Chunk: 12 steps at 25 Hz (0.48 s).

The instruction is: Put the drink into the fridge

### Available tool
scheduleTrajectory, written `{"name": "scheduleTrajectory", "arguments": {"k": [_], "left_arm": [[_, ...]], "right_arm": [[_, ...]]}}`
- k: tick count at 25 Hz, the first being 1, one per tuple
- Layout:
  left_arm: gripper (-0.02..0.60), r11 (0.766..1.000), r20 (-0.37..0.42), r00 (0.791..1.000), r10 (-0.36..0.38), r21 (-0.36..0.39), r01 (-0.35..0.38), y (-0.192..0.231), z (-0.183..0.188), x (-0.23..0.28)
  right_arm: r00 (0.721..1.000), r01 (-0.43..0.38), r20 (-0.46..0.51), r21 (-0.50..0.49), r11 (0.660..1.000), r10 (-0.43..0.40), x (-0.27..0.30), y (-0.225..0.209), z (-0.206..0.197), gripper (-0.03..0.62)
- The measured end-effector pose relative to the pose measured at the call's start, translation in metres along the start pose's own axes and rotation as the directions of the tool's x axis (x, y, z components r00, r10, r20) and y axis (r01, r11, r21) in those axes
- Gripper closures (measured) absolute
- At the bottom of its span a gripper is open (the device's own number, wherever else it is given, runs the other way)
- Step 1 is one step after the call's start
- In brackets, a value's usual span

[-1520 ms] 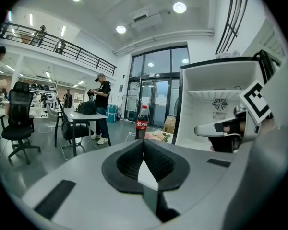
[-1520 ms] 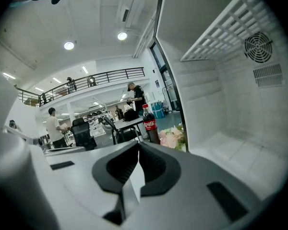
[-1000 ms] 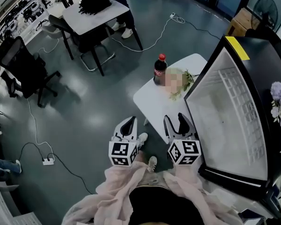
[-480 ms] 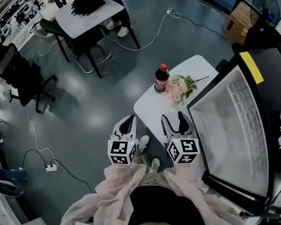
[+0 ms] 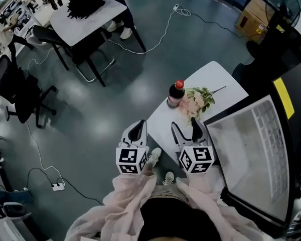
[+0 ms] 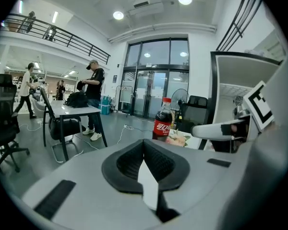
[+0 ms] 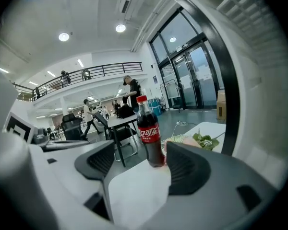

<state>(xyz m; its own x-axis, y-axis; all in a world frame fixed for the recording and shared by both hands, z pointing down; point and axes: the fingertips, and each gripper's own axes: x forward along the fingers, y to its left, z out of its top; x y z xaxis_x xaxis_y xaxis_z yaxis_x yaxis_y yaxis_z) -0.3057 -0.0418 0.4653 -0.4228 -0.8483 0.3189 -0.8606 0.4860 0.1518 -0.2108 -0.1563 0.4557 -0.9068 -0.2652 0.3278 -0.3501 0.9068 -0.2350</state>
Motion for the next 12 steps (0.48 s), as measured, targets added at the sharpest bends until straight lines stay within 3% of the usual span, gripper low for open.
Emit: {"name": "scheduleTrajectory", "arguments": {"k": [12], "left_arm": [[0.571,1.000,-0.039,0.999,-0.021,-0.004,0.021,0.031,-0.006,0.055]], "right_arm": [[0.998,0.041,-0.039,-0.007,0.999,-0.041,0.054,-0.020,-0.008,0.238]]}}
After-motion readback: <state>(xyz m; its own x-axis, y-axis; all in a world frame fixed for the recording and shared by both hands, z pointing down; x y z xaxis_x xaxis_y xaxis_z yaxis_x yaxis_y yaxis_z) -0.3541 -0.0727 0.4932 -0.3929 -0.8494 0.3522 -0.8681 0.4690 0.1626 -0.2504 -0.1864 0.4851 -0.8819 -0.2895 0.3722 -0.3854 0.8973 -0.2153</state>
